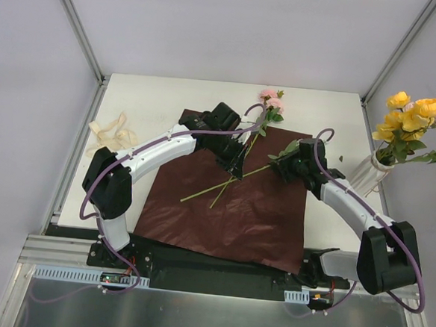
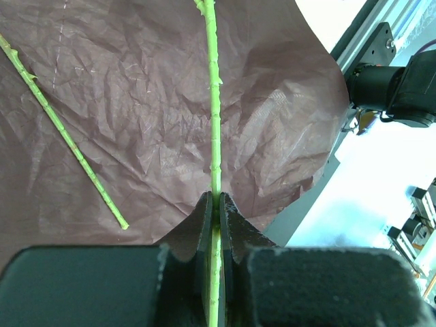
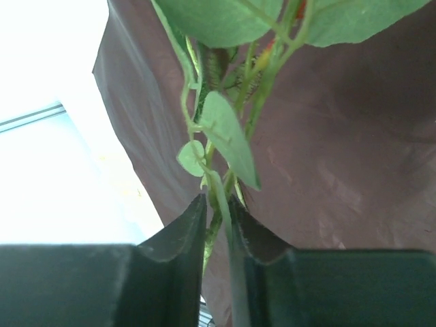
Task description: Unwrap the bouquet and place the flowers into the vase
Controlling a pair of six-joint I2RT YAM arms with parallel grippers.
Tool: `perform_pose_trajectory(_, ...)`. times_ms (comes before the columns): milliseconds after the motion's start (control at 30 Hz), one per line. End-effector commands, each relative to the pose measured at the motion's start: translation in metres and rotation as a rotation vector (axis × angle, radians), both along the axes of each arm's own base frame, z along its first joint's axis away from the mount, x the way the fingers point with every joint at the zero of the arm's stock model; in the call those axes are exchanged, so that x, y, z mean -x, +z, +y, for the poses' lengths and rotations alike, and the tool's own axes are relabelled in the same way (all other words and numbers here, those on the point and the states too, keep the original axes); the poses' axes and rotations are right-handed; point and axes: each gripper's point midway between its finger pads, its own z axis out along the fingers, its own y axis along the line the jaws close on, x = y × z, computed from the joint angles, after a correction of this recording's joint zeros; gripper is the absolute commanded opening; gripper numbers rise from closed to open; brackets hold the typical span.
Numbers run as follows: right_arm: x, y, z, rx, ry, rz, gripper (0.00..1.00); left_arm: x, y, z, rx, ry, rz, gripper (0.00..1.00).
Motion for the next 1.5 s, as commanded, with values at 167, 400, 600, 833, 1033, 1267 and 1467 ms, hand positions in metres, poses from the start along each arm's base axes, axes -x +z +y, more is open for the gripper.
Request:
perform_pose_trajectory(167,-0.016,0.047,-0.002,0.077,0.079,-0.156,0.04,0.002,0.007,-0.003,0.034,-0.021,-0.011,0.0)
perform_pose_trajectory(400,-0.01,0.076,-0.006,0.183,0.189,-0.259,0.0,-0.005,0.007,0.002,0.039,-0.021,-0.02,0.25)
perform_pose_trajectory(600,0.0,0.115,0.005,0.243,0.378,-0.455,0.0,-0.018,0.014,0.013,0.056,-0.005,-0.054,0.45)
perform_pose_trajectory(833,0.024,0.143,0.0,0.39,0.567,-0.58,0.01,-0.046,0.03,0.041,0.057,0.066,-0.15,0.62)
perform_pose_trajectory(1033,0.064,0.182,-0.005,0.456,0.677,-0.757,0.01,-0.079,0.026,0.073,0.005,0.178,-0.197,0.63)
perform_pose_trajectory(1267,0.132,0.246,-0.035,0.614,0.696,-1.015,0.01,-0.102,0.019,0.094,-0.011,0.254,-0.175,0.64)
perform_pose_trajectory(1467,0.167,0.28,-0.074,0.8,0.609,-1.121,0.0,-0.104,0.022,0.098,-0.015,0.262,-0.192,0.64)
